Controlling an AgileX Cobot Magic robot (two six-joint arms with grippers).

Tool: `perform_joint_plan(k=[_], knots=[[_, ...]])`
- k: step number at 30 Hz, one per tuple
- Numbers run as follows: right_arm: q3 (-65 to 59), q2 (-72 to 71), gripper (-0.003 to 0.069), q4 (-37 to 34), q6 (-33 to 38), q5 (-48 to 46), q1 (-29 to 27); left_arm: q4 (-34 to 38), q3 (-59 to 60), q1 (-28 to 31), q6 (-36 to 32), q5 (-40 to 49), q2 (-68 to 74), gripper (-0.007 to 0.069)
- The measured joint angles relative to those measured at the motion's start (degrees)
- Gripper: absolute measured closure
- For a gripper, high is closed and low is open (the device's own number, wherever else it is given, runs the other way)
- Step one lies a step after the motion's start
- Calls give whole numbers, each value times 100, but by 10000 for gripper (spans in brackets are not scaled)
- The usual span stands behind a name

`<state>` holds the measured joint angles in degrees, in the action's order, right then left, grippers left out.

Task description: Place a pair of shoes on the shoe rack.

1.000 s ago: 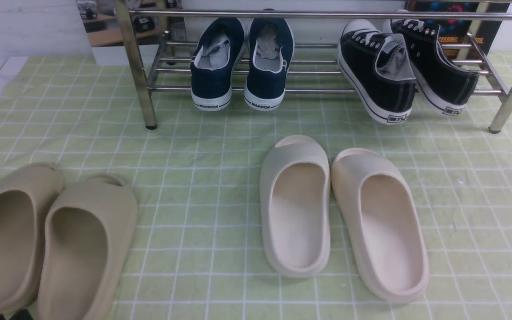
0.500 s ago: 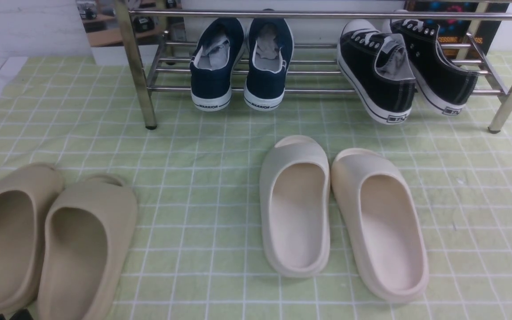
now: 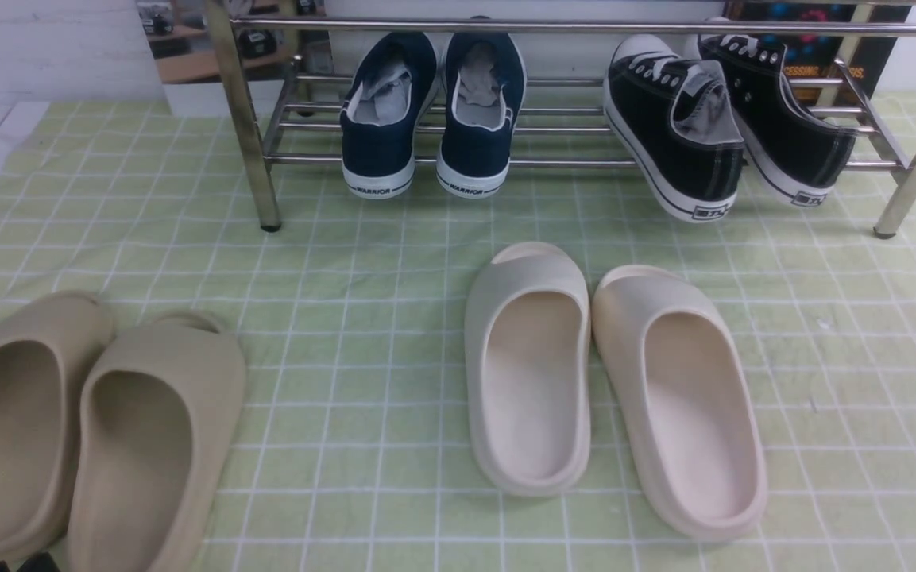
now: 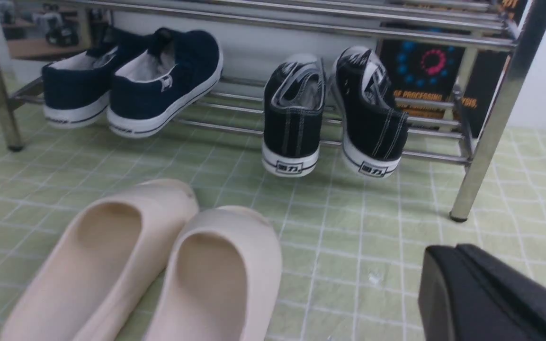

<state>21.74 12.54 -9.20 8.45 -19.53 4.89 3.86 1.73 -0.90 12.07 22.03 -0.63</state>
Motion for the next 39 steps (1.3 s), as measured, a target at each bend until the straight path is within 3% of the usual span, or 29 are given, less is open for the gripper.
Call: perform_joint_plan(k=[3,7,11,18,39], knots=[[-1083,-409,662,302,-452,1098,-222,0,0,0,0,0,0,386],[-2044,-980,662,653,-1161,1654,-681,0,0,0,0,0,0,386],[-2320,-1302,662,1133,-1751,990,-1052,0,0,0,0,0,0,386],[-2320,-1309,662,1274,-1839,185,-939,0,0,0,0,0,0,386],[-2271,-1309,659,1274,-1833,-226,-889,0,0,0,0,0,0,386]])
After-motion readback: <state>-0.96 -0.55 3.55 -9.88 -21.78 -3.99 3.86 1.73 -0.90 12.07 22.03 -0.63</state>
